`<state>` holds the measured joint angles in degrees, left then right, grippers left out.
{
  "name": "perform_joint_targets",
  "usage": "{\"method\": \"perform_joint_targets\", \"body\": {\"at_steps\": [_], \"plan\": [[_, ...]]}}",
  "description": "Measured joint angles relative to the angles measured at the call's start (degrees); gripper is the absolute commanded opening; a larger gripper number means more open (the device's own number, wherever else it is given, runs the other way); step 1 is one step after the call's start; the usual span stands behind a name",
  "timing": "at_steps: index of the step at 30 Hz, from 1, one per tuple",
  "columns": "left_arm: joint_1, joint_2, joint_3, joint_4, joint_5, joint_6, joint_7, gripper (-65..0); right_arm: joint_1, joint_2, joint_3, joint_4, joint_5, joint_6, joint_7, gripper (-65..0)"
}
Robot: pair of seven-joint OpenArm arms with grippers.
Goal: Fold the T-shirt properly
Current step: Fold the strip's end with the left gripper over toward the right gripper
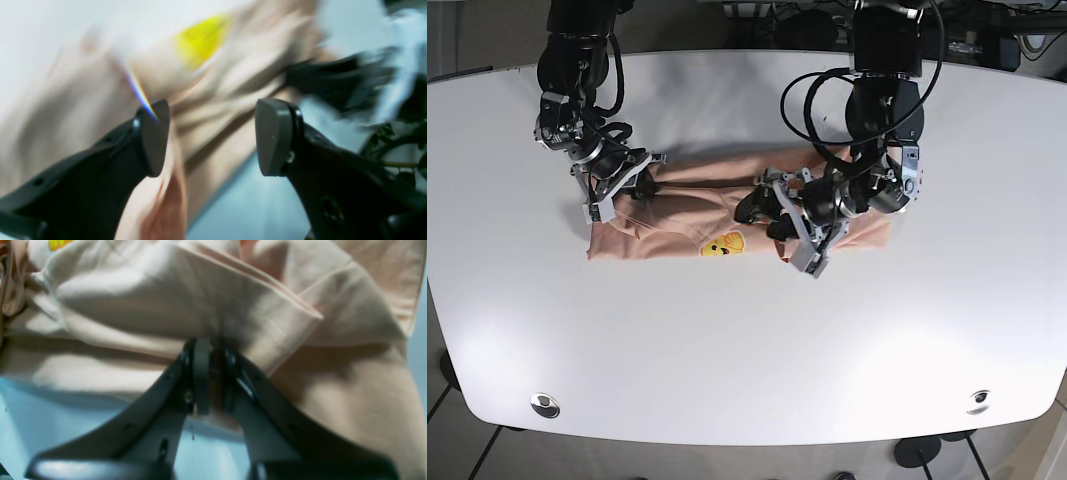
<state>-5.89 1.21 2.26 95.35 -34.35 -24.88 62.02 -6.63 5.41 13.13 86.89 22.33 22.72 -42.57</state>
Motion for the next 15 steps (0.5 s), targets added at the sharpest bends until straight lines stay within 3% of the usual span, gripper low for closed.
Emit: {"method": "perform_joint_targets", "body": {"at_steps": [5,9,10,11,15], "plan": [[0.5,-0.9,-1.2,4.7,0.0,-3.0,1.1,-27.1,-0.1,0.0,0.0,0.7,0.0,-0.02,-0.2,-59.1],[1.6,-6.0,-6.3,6.8,0.0,-3.0,0.4,-27.2,-1.4,-0.2,0.2,7.6,-0.3,-0.7,-5.8,-57.5],[2.8,-7.0,-7.6,6.8,0.1,-3.0,0.5,-27.5,-1.3,0.0,0.7,8.9,2.5,-0.66,-7.5,-54.2],[4.7,-8.0,-9.7,6.7,0.2,-3.0,0.7,-31.2,-0.8,0.0,3.1,10.5,8.0,-0.61,-9.3,-46.6],[8.0,-11.2,-15.1,6.5,0.5,-3.0,0.6,-46.1,-0.1,0.3,13.2,12.5,18.2,-1.2,-12.8,-19.2]]}}
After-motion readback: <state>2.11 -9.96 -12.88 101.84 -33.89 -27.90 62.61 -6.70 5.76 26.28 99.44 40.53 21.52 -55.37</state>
